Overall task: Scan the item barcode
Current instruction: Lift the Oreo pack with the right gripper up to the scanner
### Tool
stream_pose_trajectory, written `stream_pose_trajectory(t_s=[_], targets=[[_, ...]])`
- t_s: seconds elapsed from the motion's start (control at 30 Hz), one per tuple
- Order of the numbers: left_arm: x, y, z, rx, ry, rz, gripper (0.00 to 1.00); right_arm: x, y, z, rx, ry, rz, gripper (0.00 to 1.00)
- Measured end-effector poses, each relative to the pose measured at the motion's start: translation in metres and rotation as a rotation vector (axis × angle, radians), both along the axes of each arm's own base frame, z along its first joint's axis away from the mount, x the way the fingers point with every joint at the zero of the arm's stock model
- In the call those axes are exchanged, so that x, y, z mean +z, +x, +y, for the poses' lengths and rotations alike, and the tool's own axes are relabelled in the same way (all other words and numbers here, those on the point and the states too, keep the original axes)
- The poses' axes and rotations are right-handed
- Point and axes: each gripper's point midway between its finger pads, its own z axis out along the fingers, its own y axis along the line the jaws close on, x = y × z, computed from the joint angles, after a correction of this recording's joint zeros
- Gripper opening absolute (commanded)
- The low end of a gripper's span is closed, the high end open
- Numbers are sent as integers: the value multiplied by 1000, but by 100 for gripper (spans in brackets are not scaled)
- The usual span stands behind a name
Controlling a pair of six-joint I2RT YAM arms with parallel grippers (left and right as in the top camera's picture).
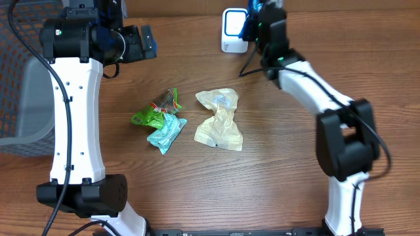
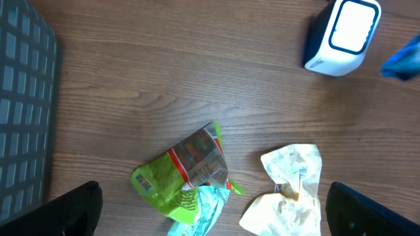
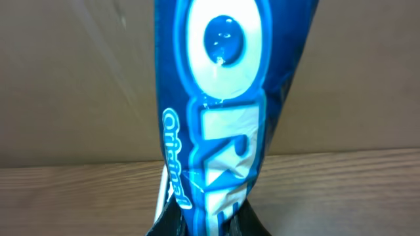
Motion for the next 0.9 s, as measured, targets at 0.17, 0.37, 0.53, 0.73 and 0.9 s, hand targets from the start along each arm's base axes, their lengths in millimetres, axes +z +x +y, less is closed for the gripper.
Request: stream_pose_trajectory(t_s=[0.17,0.37,0.53,0.73,0.9], targets=[[0,0,0,0,0,0,100,-47,8,18,4,-98,-26,4],[0,0,0,0,0,1,100,-50,5,32,20,-143,-49,4],[0,0,0,0,0,0,100,-50,6,29,12,-161,-48,4],[0,0,0,0,0,1,100,-48,8,27,9,-180,-11,4],[0,0,0,0,0,0,100,-44,8,29,15,-215,62,4]])
